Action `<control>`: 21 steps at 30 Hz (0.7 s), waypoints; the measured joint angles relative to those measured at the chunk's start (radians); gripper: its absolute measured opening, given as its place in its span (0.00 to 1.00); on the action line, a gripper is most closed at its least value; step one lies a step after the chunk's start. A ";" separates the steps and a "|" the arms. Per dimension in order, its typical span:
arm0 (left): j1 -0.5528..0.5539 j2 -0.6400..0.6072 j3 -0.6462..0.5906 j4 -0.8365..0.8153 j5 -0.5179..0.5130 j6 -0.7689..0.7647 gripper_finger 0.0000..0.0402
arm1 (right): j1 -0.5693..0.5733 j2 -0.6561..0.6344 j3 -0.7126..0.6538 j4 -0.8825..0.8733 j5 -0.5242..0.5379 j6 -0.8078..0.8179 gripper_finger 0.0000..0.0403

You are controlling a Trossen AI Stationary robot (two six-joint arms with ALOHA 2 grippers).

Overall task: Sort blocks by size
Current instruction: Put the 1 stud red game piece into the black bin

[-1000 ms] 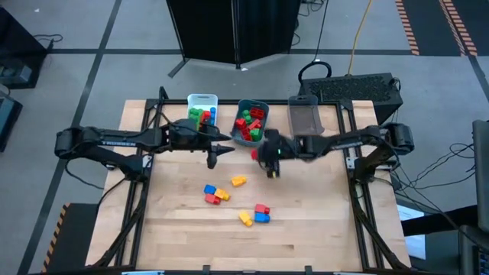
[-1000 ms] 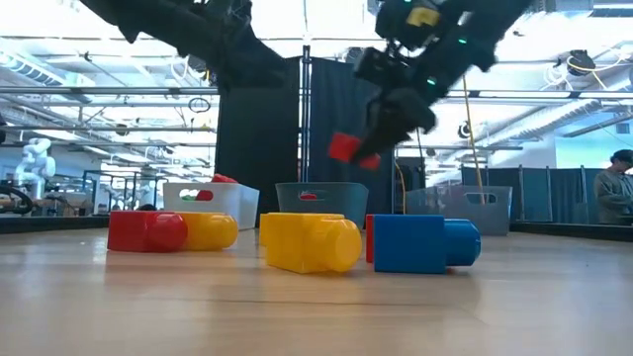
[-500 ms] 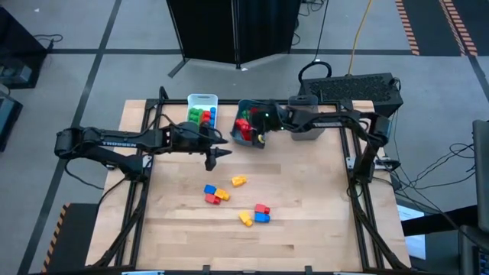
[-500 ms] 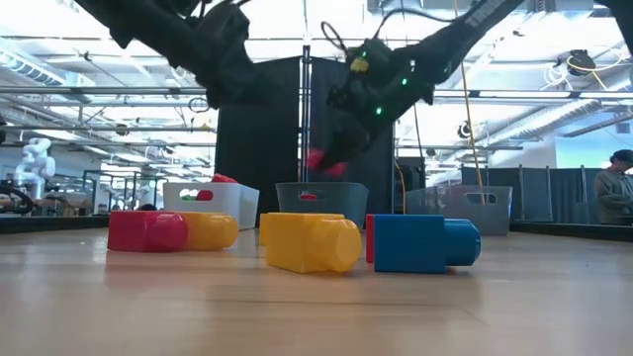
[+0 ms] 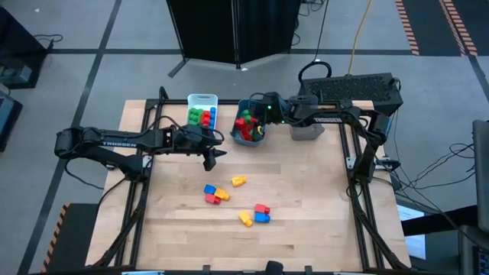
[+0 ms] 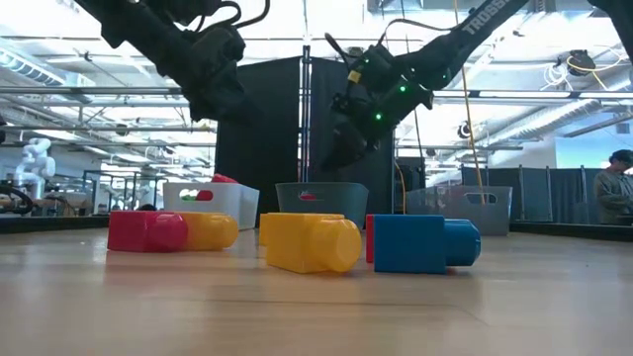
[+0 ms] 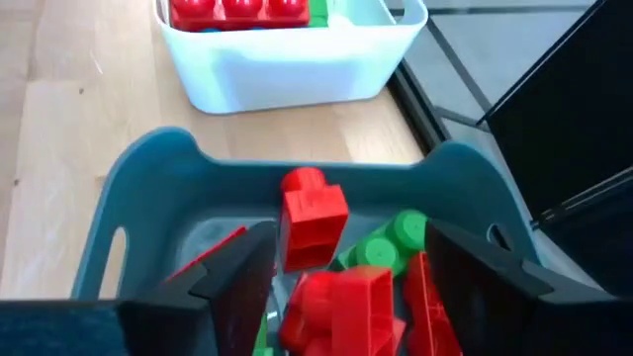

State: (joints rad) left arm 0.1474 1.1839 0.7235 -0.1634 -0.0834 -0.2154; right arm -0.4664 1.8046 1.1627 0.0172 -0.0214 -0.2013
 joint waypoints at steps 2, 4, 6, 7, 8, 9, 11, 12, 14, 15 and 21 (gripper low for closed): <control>0.000 0.000 0.000 -0.009 0.000 -0.014 0.40 | 0.000 -0.006 -0.001 -0.003 0.000 0.006 0.64; 0.000 0.000 0.000 -0.008 0.000 -0.014 0.40 | 0.005 -0.016 -0.001 0.005 -0.002 0.007 0.66; 0.000 0.000 0.000 -0.007 0.000 -0.014 0.40 | 0.013 -0.027 -0.001 -0.006 -0.002 0.007 0.66; 0.000 0.000 0.000 -0.007 0.000 -0.014 0.40 | 0.018 -0.030 -0.001 -0.008 -0.002 0.007 0.66; 0.000 0.000 0.000 -0.007 0.000 -0.014 0.40 | 0.024 -0.036 -0.001 -0.010 -0.002 0.007 0.66; 0.000 0.000 0.000 -0.007 0.000 -0.014 0.40 | 0.029 -0.045 -0.001 -0.019 -0.002 0.007 0.66; 0.000 0.000 0.000 -0.007 0.000 -0.014 0.40 | 0.044 -0.066 -0.001 -0.028 -0.002 0.005 0.65; 0.000 0.000 0.000 -0.008 0.000 -0.014 0.40 | 0.052 -0.081 -0.001 -0.041 -0.002 0.001 0.64; 0.000 0.000 0.000 -0.010 0.000 -0.014 0.40 | 0.072 -0.110 -0.001 -0.090 -0.005 -0.017 0.63; 0.000 0.000 0.000 -0.012 -0.001 -0.010 0.40 | 0.083 -0.126 -0.001 -0.119 -0.008 -0.028 0.63; 0.000 0.013 0.000 -0.035 -0.005 0.020 0.40 | 0.172 -0.211 -0.001 -0.332 -0.014 -0.036 0.61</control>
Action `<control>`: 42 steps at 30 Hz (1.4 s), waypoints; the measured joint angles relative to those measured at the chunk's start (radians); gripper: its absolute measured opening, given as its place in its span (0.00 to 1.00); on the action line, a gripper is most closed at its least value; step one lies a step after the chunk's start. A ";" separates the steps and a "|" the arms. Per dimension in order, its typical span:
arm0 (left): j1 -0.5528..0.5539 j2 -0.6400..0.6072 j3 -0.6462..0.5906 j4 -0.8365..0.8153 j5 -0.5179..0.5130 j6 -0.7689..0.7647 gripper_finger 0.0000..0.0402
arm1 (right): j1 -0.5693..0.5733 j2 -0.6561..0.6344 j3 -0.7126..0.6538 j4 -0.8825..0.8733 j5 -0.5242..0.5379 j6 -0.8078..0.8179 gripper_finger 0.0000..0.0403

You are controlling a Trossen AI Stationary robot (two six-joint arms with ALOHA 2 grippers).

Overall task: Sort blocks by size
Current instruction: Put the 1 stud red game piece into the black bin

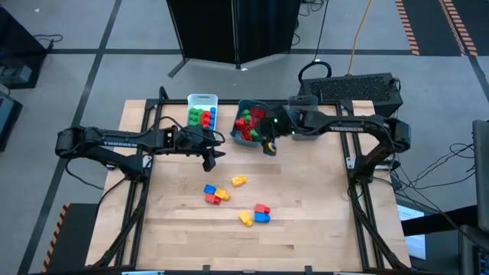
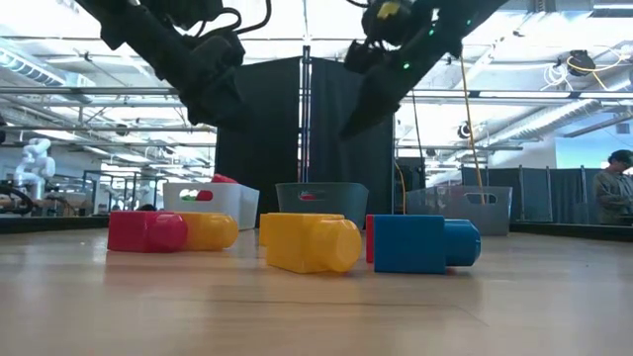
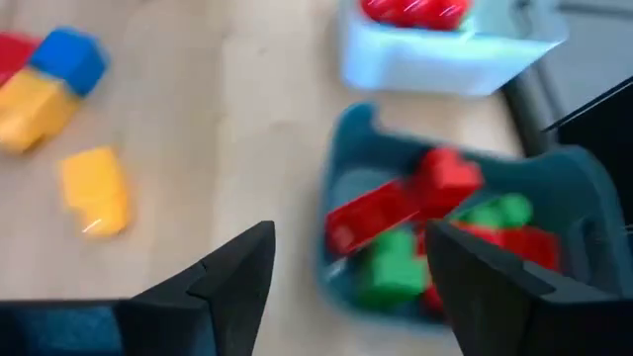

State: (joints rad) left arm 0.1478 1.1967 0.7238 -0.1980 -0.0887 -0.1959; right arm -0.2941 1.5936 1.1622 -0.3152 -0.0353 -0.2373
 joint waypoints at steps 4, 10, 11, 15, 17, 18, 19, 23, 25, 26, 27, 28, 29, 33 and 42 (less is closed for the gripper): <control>0.000 0.020 -0.001 -0.009 -0.019 0.000 0.40 | 0.076 -0.018 0.000 -0.117 0.000 0.044 0.61; 0.000 0.065 0.000 0.007 -0.046 -0.005 0.40 | 0.218 -0.018 0.000 -0.204 0.004 0.118 0.61; 0.000 0.073 0.000 0.010 -0.047 -0.004 0.40 | 0.242 -0.018 0.000 -0.215 0.004 0.134 0.61; 0.000 0.110 0.000 0.017 -0.047 0.018 0.40 | 0.329 -0.018 0.000 -0.230 0.004 0.194 0.61; 0.000 0.125 0.000 0.027 -0.048 0.047 0.40 | 0.369 -0.018 0.000 -0.231 0.006 0.217 0.61; 0.000 0.130 0.000 0.039 -0.048 0.056 0.40 | 0.389 -0.015 0.000 -0.230 0.008 0.228 0.61; 0.000 0.134 0.000 0.047 -0.048 0.065 0.40 | 0.406 -0.014 0.000 -0.231 0.008 0.237 0.61; 0.000 0.139 0.000 0.066 -0.048 0.072 0.40 | 0.469 -0.014 -0.022 -0.198 0.012 0.285 0.61; 0.000 0.139 0.000 0.066 -0.048 0.071 0.40 | 0.494 -0.013 -0.054 -0.163 0.012 0.310 0.61; -0.001 0.139 0.000 0.065 -0.048 0.069 0.40 | 0.506 -0.013 -0.070 -0.149 0.012 0.329 0.61; -0.004 0.139 0.000 0.065 -0.048 0.061 0.40 | 0.517 -0.013 -0.085 -0.129 0.010 0.349 0.61; -0.007 0.139 0.000 0.065 -0.048 0.052 0.40 | 0.529 -0.013 -0.103 -0.101 0.006 0.370 0.61; -0.011 0.139 0.000 0.065 -0.048 0.050 0.40 | 0.542 -0.013 -0.121 -0.076 -0.002 0.388 0.61; -0.043 0.139 0.000 0.056 -0.048 0.046 0.40 | 0.596 -0.012 -0.198 0.064 -0.017 0.437 0.61; -0.166 0.139 0.000 0.070 -0.088 0.037 0.40 | 0.655 0.073 -0.322 0.367 0.099 0.464 0.61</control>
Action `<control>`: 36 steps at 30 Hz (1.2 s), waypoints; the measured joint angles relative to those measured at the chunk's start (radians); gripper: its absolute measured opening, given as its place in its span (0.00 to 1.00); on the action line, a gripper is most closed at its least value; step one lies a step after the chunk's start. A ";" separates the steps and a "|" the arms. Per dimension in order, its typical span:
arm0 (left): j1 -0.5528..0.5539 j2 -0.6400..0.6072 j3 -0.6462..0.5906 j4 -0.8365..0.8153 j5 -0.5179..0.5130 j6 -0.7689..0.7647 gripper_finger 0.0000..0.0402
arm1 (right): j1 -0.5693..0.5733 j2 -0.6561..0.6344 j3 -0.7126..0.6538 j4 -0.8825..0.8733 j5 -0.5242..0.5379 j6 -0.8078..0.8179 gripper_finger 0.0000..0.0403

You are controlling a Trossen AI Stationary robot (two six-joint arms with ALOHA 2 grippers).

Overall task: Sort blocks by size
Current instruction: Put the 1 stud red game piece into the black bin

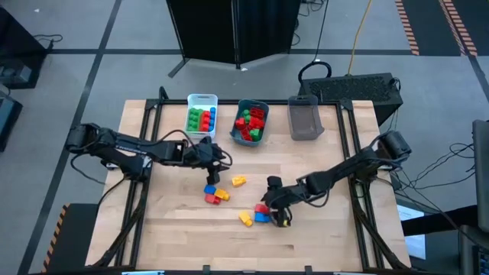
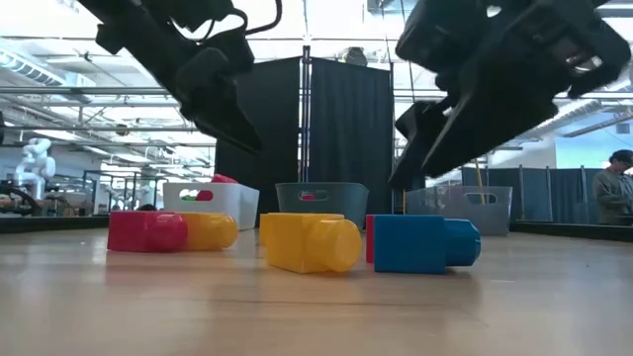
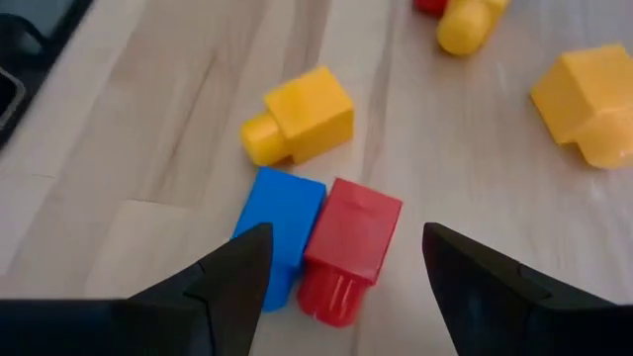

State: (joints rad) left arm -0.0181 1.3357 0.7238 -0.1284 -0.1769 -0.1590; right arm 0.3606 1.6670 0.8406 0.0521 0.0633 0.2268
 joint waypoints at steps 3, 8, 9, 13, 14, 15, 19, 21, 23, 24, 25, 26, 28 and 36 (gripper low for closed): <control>-0.033 0.000 0.000 0.001 -0.025 -0.019 0.40 | 0.010 0.025 0.000 0.011 0.017 0.019 0.61; -0.072 0.000 0.000 0.013 -0.043 -0.019 0.40 | 0.028 0.085 0.000 0.040 0.020 0.043 0.61; -0.078 0.000 0.000 0.015 -0.044 -0.021 0.40 | 0.029 0.097 0.003 0.053 0.021 0.044 0.61; -0.096 0.000 0.000 0.015 -0.054 -0.046 0.40 | 0.036 0.126 0.005 0.069 0.059 0.050 0.61; -0.102 0.000 0.000 0.015 -0.063 -0.046 0.40 | 0.037 0.126 0.005 0.068 0.078 0.050 0.61; -0.106 0.000 0.000 0.016 -0.069 -0.046 0.40 | 0.037 0.126 0.005 0.067 0.099 0.050 0.61; -0.123 0.000 0.000 0.016 -0.090 -0.046 0.40 | 0.034 0.126 0.005 0.058 0.152 0.031 0.61; -0.128 0.000 0.000 0.016 -0.090 -0.046 0.40 | 0.034 0.126 0.005 0.055 0.154 0.021 0.61; -0.132 0.000 0.000 0.015 -0.091 -0.046 0.40 | 0.034 0.125 0.004 0.053 0.154 0.019 0.61; -0.134 0.000 0.000 0.016 -0.091 -0.046 0.40 | 0.034 0.121 0.003 0.049 0.157 0.019 0.61; -0.133 0.000 0.000 0.015 -0.091 -0.046 0.40 | 0.034 0.118 0.002 0.045 0.168 0.018 0.61; -0.133 0.000 0.000 0.015 -0.091 -0.046 0.40 | 0.034 0.110 0.002 0.036 0.178 0.017 0.61; -0.133 0.000 0.000 0.015 -0.092 -0.046 0.40 | 0.033 0.089 0.000 0.012 0.183 0.012 0.61; -0.133 0.000 0.000 0.015 -0.094 -0.046 0.40 | 0.033 -0.011 -0.002 -0.141 0.228 0.045 0.61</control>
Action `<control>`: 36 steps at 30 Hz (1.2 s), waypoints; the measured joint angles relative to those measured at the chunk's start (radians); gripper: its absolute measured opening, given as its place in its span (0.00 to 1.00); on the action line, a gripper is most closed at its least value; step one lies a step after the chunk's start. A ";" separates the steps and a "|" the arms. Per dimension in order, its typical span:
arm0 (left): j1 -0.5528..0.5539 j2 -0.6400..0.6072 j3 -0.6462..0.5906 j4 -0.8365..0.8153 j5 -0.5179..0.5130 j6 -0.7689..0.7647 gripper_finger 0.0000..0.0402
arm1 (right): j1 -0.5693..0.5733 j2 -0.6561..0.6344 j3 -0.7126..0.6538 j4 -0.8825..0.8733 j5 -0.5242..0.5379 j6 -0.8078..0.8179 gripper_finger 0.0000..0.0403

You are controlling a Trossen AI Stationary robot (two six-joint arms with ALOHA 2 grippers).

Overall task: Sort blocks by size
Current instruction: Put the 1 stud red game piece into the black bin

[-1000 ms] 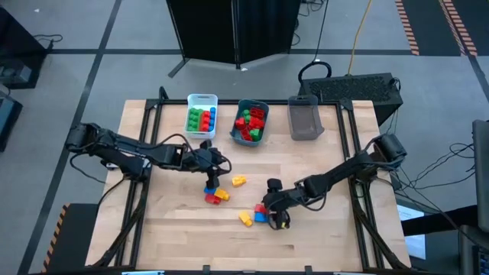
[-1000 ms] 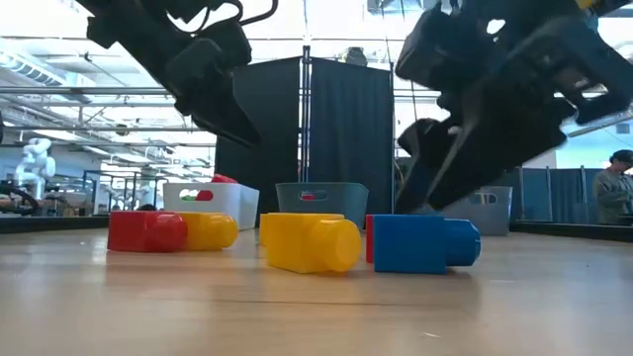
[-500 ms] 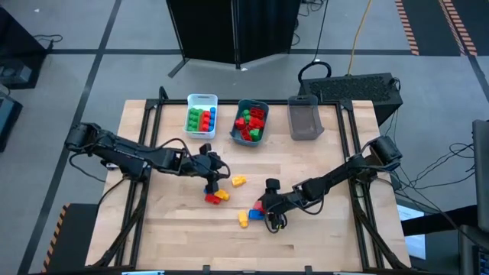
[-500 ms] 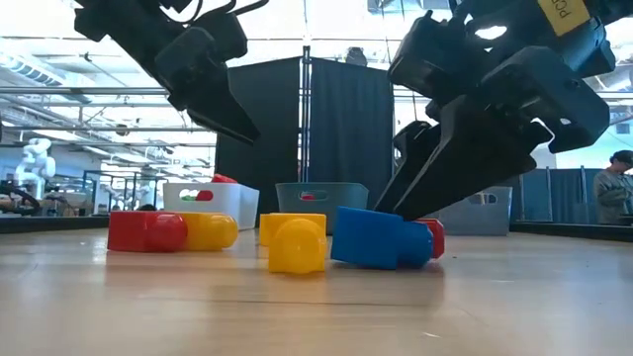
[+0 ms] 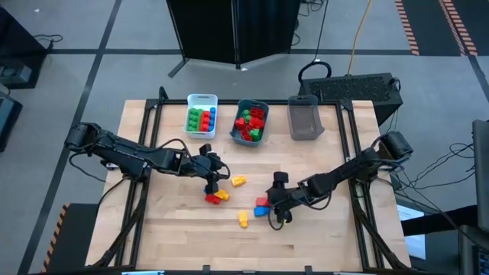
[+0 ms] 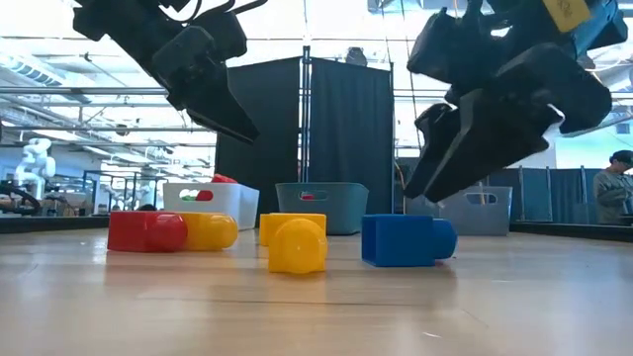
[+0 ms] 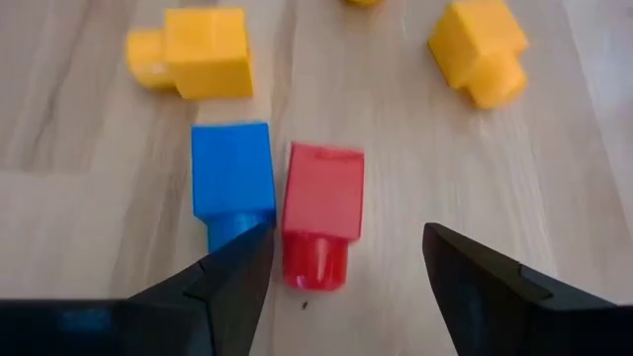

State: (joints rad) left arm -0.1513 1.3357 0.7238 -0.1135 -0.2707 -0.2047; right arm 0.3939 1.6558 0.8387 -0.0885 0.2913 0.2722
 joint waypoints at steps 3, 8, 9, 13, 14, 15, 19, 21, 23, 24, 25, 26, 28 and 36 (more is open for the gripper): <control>0.000 0.000 0.000 0.000 0.000 0.000 0.40 | 0.001 0.007 0.000 -0.021 -0.008 0.042 0.61; 0.000 0.000 0.000 0.000 0.000 -0.001 0.40 | 0.008 0.041 0.001 0.004 -0.011 0.063 0.61; 0.000 0.000 0.000 0.000 0.000 0.000 0.40 | 0.008 0.049 0.001 0.009 -0.011 0.066 0.61; 0.000 0.000 0.000 0.007 0.000 0.000 0.40 | 0.007 0.089 0.001 0.007 0.000 0.075 0.61; 0.000 0.000 0.000 0.010 0.000 0.000 0.40 | 0.006 0.098 0.001 0.008 0.001 0.075 0.61; 0.000 0.000 0.000 0.011 0.000 0.000 0.40 | 0.003 0.106 0.001 0.012 0.002 0.075 0.61; 0.000 0.000 0.000 0.011 0.000 0.000 0.40 | -0.001 0.119 0.001 0.060 0.005 0.056 0.61; 0.000 0.000 0.000 0.012 0.000 0.000 0.40 | -0.001 0.121 0.001 0.091 0.009 0.037 0.61; 0.000 0.000 0.000 0.017 0.000 0.000 0.40 | -0.001 0.121 0.001 0.104 0.017 0.025 0.61; 0.000 0.000 0.000 0.018 0.000 0.000 0.40 | -0.002 0.121 0.002 0.105 0.020 0.024 0.61; 0.000 0.000 0.000 0.018 0.000 0.000 0.40 | -0.003 0.121 0.002 0.104 0.021 0.023 0.60; 0.000 0.000 0.000 0.018 0.000 -0.001 0.40 | -0.006 0.121 0.002 0.104 0.021 0.023 0.59; 0.000 0.000 0.000 0.018 0.000 -0.014 0.40 | -0.009 0.121 0.002 0.106 0.021 0.024 0.56; -0.001 0.000 0.000 0.018 0.007 -0.053 0.40 | -0.024 0.121 0.002 0.118 0.019 0.015 0.37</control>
State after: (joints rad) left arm -0.1518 1.3357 0.7238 -0.0956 -0.2638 -0.2575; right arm 0.3702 1.7763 0.8406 0.0298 0.3107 0.2872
